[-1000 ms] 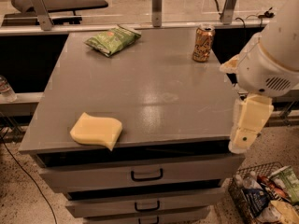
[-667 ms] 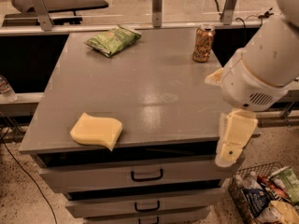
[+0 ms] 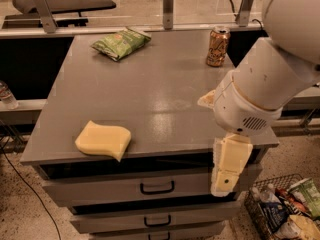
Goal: Move sponge near green jalapeno chip bag
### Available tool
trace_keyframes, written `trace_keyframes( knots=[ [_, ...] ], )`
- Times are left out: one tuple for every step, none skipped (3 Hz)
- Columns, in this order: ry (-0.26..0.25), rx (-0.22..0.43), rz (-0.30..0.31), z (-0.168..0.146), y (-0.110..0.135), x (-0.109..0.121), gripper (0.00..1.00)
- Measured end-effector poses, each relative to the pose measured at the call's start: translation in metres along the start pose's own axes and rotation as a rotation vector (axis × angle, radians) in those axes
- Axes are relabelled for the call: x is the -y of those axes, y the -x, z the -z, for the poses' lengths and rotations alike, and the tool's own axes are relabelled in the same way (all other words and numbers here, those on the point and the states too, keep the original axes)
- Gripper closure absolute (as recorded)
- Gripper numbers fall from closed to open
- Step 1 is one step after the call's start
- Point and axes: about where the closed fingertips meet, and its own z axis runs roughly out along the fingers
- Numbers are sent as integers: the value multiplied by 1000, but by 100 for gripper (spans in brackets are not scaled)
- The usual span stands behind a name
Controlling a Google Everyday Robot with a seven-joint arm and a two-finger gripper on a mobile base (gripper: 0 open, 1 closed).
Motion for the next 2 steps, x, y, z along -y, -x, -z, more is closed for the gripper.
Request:
trace_keyframes(
  knots=[
    [-5, 42, 15, -3, 13, -1, 0],
    [1, 135, 57, -24, 61, -10, 0]
  ],
)
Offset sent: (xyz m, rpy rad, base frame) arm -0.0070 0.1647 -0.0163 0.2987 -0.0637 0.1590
